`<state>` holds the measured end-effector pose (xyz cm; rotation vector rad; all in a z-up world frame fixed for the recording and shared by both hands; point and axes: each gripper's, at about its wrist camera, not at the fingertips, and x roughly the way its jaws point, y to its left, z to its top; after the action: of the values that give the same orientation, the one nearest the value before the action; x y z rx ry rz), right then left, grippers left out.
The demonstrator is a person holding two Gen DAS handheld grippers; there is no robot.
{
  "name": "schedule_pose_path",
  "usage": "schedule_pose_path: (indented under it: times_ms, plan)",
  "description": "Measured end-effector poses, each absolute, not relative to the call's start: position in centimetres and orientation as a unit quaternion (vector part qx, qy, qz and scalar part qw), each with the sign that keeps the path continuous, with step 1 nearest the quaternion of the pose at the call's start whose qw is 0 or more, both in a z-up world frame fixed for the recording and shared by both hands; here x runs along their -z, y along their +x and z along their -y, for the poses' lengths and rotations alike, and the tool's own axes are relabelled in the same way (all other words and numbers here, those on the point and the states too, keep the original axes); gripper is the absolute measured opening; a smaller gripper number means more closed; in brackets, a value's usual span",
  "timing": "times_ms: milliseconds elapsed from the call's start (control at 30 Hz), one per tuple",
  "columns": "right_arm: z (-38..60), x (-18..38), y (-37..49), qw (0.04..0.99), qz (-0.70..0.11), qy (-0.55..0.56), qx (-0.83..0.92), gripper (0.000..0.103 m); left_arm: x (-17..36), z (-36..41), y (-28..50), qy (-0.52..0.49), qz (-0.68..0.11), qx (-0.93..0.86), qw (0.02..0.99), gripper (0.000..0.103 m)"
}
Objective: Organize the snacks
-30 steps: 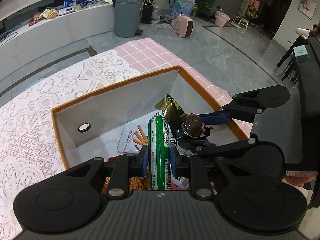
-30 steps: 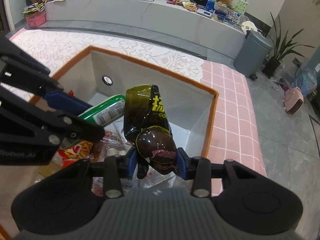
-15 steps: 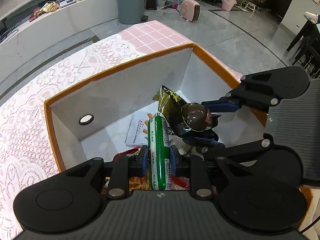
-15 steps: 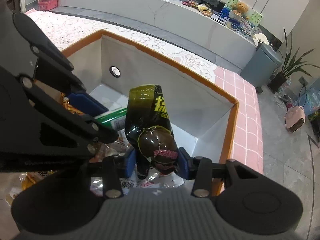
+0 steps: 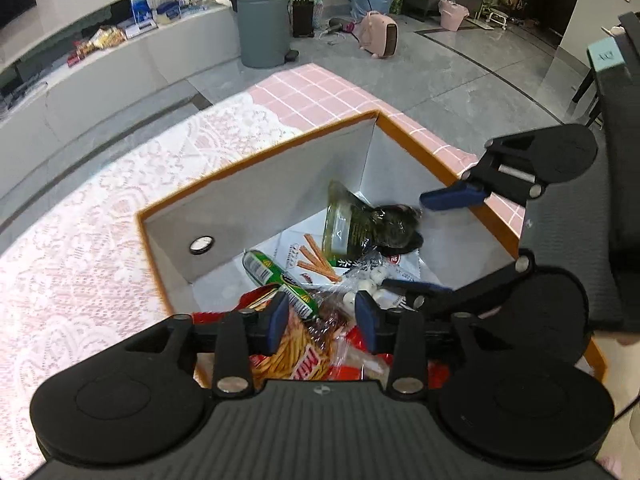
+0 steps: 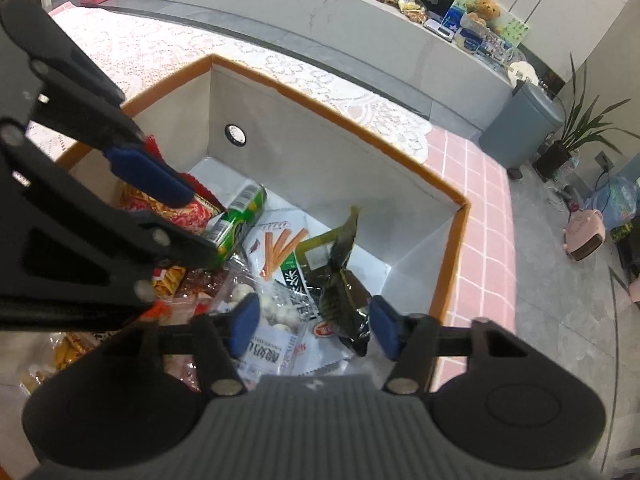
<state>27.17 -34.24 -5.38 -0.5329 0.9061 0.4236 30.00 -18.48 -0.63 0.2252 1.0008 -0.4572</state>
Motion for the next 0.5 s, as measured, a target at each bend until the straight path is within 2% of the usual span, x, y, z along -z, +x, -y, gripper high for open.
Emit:
schedule_pose_path:
  times_ms: [67,333,500]
  plan:
    - [34.2,4.6,26.6,0.849,-0.422,-0.255,-0.191,0.07,-0.4,18.0,28.9,0.11,-0.463,0.213,0.853,0.05]
    - [34.7,-0.2,22.4,0.883,-0.388,-0.204,-0.171,0.078,-5.2,15.9,22.7,0.096,-0.38,0.199,0.898,0.058]
    - [34.8,-3.4,18.4,0.91,-0.349,-0.155,-0.161,0.096,-8.1,13.6,17.9,0.075,-0.322,0.176,0.927,0.062]
